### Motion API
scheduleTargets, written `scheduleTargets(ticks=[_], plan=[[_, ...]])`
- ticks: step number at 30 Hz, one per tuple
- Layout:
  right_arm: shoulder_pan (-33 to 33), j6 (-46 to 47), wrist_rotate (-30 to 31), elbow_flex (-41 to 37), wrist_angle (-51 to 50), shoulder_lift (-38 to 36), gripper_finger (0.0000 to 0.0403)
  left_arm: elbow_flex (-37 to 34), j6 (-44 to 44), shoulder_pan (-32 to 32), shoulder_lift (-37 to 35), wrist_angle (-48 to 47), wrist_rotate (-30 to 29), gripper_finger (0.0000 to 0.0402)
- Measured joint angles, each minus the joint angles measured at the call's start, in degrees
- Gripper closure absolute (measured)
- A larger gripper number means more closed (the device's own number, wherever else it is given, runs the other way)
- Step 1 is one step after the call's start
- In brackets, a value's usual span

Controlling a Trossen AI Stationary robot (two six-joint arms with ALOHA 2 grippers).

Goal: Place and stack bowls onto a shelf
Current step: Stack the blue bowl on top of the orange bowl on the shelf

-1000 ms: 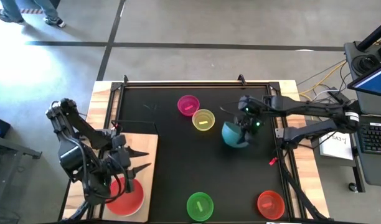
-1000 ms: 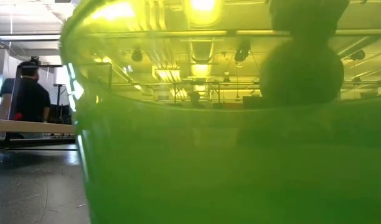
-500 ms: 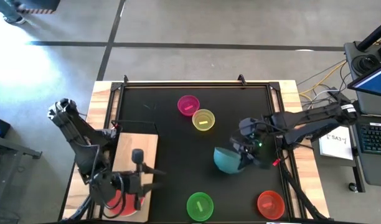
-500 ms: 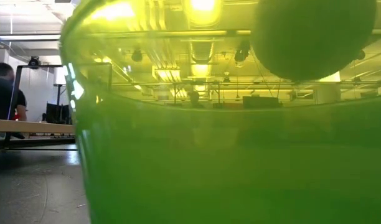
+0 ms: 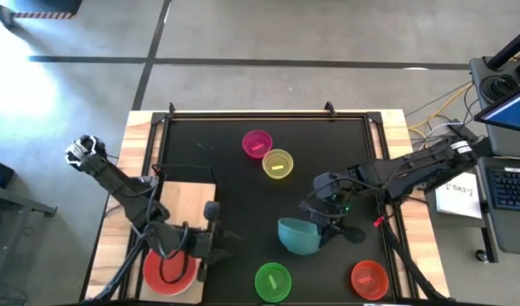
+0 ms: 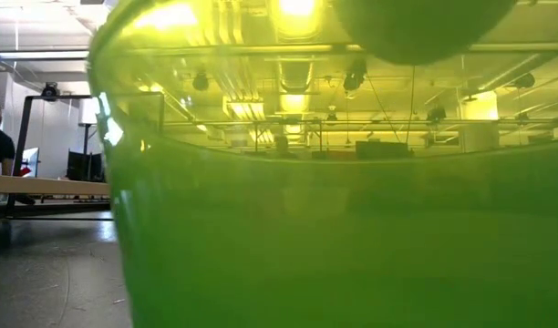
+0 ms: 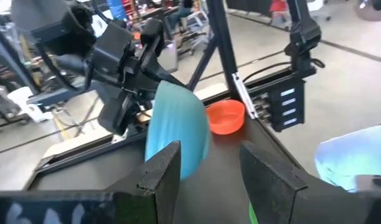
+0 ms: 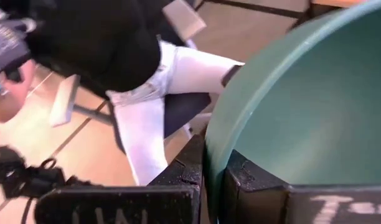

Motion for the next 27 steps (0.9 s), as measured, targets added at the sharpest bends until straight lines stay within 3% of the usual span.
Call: scheduleTargets(ticks=[5, 14, 27], plan=[[0.1, -7.4, -0.6, 6.6, -7.3, 5.0, 0.0394, 0.0, 2.8, 1.5, 1.7, 0.8, 6.2, 0.0255], [0.2, -18.6, -4.7, 17.5, -17.5, 13.0, 0.0394, 0.0, 8.6, 5.4, 6.3, 7.0, 7.9, 0.0255], [0.4, -25.4, -5.1, 24.6, -23.7, 16.9, 0.0394, 0.0, 12.0, 11.7, 7.3, 10.2, 21.0, 0.0255]])
